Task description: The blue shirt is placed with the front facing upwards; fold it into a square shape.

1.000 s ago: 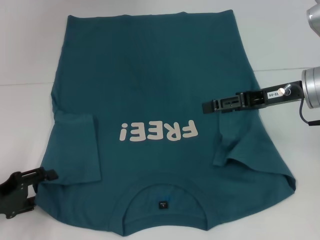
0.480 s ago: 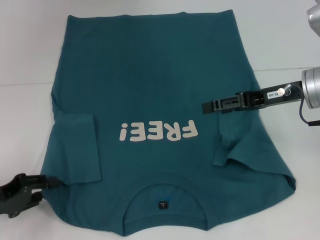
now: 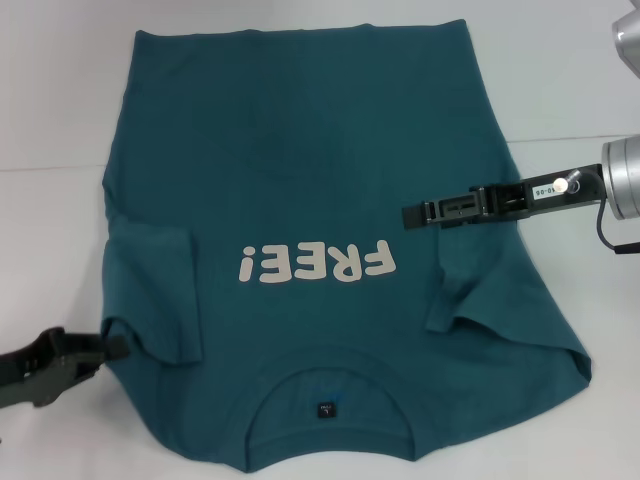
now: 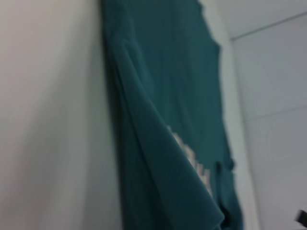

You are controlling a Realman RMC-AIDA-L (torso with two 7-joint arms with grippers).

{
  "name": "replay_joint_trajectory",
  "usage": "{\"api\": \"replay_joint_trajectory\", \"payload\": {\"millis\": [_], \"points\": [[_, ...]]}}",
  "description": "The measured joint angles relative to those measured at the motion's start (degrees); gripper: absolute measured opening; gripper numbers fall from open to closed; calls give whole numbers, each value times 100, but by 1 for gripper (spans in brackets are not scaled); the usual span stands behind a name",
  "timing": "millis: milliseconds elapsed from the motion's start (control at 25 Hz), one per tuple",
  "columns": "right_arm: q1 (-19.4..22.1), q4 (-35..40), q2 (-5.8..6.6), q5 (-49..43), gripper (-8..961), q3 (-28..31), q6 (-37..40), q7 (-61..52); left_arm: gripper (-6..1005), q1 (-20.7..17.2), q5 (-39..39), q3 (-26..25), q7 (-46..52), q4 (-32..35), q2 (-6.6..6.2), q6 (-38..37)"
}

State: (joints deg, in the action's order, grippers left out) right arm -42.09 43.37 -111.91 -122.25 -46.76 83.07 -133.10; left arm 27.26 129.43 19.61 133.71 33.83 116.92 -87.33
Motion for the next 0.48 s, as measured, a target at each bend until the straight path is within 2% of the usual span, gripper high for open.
{"api": "replay_joint_trajectory", "payload": {"millis": [320,480], "points": [[69,-5,-40,0,850,132,-200,6,48,87,-111,17,-112,-130,-28,-70],[117,-20,23,0,848,261,-199,5,48,65,-113,-6,-122,-132,-29,-59]]}}
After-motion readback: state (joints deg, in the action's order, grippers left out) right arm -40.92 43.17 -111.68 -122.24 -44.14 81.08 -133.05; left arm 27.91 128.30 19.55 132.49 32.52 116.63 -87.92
